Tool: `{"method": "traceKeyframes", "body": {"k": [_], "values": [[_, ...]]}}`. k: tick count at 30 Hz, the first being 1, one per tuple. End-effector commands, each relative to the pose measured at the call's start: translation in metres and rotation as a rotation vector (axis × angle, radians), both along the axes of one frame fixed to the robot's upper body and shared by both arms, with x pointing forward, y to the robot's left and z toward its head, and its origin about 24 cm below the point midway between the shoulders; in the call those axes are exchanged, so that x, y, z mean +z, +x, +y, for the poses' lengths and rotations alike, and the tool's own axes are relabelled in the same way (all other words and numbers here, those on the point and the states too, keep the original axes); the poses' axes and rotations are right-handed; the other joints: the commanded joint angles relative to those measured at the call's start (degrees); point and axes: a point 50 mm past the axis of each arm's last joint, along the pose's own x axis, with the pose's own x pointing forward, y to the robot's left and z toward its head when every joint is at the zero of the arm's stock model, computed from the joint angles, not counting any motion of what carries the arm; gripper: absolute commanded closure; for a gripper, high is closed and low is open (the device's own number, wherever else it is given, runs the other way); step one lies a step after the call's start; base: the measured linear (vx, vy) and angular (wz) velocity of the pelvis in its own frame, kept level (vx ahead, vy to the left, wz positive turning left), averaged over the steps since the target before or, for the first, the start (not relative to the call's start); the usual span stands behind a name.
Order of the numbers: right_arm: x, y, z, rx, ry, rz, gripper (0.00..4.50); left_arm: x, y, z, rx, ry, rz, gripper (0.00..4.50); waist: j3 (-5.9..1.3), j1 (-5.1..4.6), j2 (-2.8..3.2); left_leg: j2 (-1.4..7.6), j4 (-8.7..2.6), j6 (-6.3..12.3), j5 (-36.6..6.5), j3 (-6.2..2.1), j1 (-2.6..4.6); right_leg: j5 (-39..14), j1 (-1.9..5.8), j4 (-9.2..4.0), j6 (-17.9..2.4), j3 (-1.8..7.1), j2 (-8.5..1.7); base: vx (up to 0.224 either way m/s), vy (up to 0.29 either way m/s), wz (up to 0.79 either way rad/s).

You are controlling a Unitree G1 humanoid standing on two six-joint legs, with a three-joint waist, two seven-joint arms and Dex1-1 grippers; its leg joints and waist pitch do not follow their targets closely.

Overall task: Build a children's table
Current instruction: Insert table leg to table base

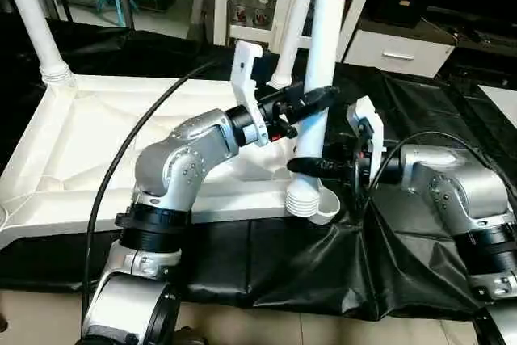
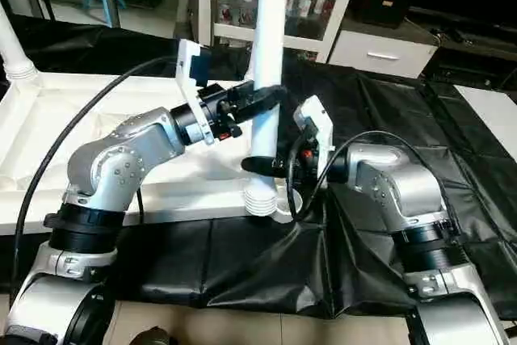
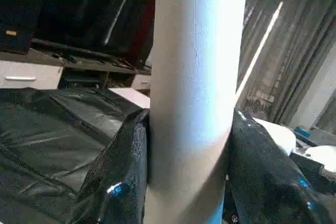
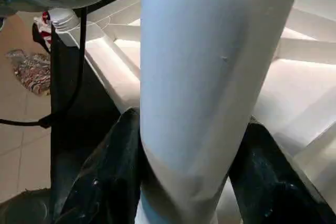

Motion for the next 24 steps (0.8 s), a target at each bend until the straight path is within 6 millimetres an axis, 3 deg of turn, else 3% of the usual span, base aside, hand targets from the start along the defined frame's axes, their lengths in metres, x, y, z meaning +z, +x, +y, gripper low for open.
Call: {"method": "traceKeyframes", "body": {"k": [1,4,5,12,23,24], "values": [[-0.0087,-0.0072,0.0041,0.056,-0.052,0.03,2.65,0.0187,-0.0042,-0.0068,-0.035,-0.024,-0.077,2.69,-4.0,0.0,0.24,3.43,-4.16,-2.26,-6.63,-1.24,1.15,-2.99,2.76,-3.78,-10.72,3.32,-4.4,0.0,0.0,0.0],[-0.0081,-0.0056,0.0042,0.044,-0.064,0.016,2.65,0.0193,-0.0054,-0.0079,-0.049,-0.021,-0.085,2.69,-4.02,-0.02,0.25,3.41,-4.14,-2.36,-6.77,-1.25,1.14,-3.26,2.76,-3.82,-10.68,3.32,-4.42,0.0,0.0,0.0],[-0.0073,-0.0049,0.0043,0.034,-0.06,0.014,2.09,0.0192,-0.0059,-0.0084,-0.052,-0.019,-0.087,2.69,-4.01,-0.01,0.26,3.4,-4.14,-2.36,-6.75,-1.23,1.14,-3.21,2.74,-3.81,-10.67,3.33,-4.39,0.0,0.0,0.0],[-0.0068,-0.0023,0.005,0.017,-0.078,-0.013,1.49,0.019,-0.0064,-0.0092,-0.065,-0.009,-0.095,2.69,-3.97,-0.06,0.44,3.45,-4.22,-2.74,-7.25,-1.25,1.23,-3.06,2.67,-3.81,-10.92,3.34,-4.35,0.0,0.0,0.0],[-0.0078,-0.0031,0.0045,0.02,-0.08,-0.014,1.48,0.018,-0.0093,-0.0106,-0.099,0.003,-0.105,2.69,-4.01,-0.14,0.64,3.42,-4.24,-2.84,-7.5,-1.27,1.23,-2.05,2.73,-3.74,-11.12,3.34,-4.29,0.0,0.0,0.0],[-0.0082,-0.0039,0.0045,0.027,-0.082,-0.011,1.65,0.0181,-0.0093,-0.0107,-0.099,0.003,-0.106,2.69,-3.98,-0.14,0.64,3.41,-4.26,-2.88,-8.0,-1.27,1.19,-2.56,2.77,-3.81,-11.08,3.34,-4.32,0.0,0.0,0.0]]}}
